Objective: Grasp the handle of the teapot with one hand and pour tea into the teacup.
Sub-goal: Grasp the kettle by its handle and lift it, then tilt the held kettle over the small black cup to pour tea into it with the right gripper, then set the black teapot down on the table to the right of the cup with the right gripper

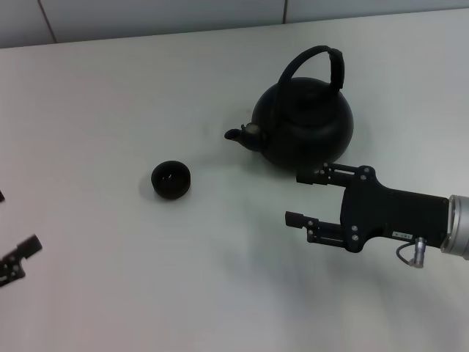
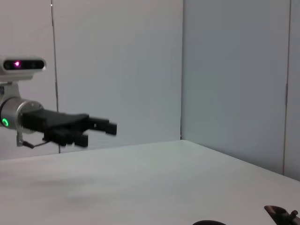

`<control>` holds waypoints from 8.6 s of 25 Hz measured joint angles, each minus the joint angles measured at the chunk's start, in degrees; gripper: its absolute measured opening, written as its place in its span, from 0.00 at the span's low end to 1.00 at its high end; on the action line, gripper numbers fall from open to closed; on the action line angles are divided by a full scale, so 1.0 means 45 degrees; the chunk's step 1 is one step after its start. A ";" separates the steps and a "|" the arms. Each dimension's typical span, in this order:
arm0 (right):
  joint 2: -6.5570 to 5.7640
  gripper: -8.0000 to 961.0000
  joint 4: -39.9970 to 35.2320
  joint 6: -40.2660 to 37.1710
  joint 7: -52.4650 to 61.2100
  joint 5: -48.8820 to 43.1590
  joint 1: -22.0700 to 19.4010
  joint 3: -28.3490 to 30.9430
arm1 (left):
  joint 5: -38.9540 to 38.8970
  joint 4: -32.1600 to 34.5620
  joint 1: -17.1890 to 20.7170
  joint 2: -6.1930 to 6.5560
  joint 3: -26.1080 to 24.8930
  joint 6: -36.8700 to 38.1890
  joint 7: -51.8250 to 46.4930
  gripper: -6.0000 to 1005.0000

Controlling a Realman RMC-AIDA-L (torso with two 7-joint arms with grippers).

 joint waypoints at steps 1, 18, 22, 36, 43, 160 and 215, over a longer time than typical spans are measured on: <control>0.0002 0.69 0.0000 0.0000 0.0000 0.0002 0.0000 0.0000 | 0.0293 0.0122 0.0031 -0.0002 0.0000 -0.0236 0.0010 0.86; 0.0008 0.69 0.0804 -0.0093 -0.0380 0.2050 -0.0582 0.0183 | 0.1831 0.0738 0.0180 -0.0255 0.0000 -0.1794 0.0273 0.86; 0.0012 0.69 0.2698 -0.0647 -0.2287 0.5347 -0.1404 0.1041 | 0.1745 0.0740 0.0159 -0.0262 -0.0069 -0.1817 0.0246 0.86; -0.0015 0.69 0.4403 0.2101 -0.3394 0.7348 -0.1329 0.2334 | 0.1709 0.0737 0.0048 -0.0294 -0.0196 -0.1840 0.0090 0.86; -0.0050 0.69 0.4135 0.2712 -0.3401 0.7340 -0.0891 0.1654 | 0.1710 0.0738 0.0020 -0.0314 -0.0330 -0.1822 0.0079 0.86; 0.0028 0.10 0.1370 0.7370 -0.4633 0.6033 0.4998 -0.2600 | 0.1714 0.0738 -0.0193 -0.0854 -0.0684 -0.1719 0.0085 0.86; 0.0019 0.10 0.0818 0.7627 0.1048 0.7351 0.2863 -0.2206 | 0.1781 0.0758 -0.0491 -0.0859 -0.0704 -0.1831 0.0078 0.86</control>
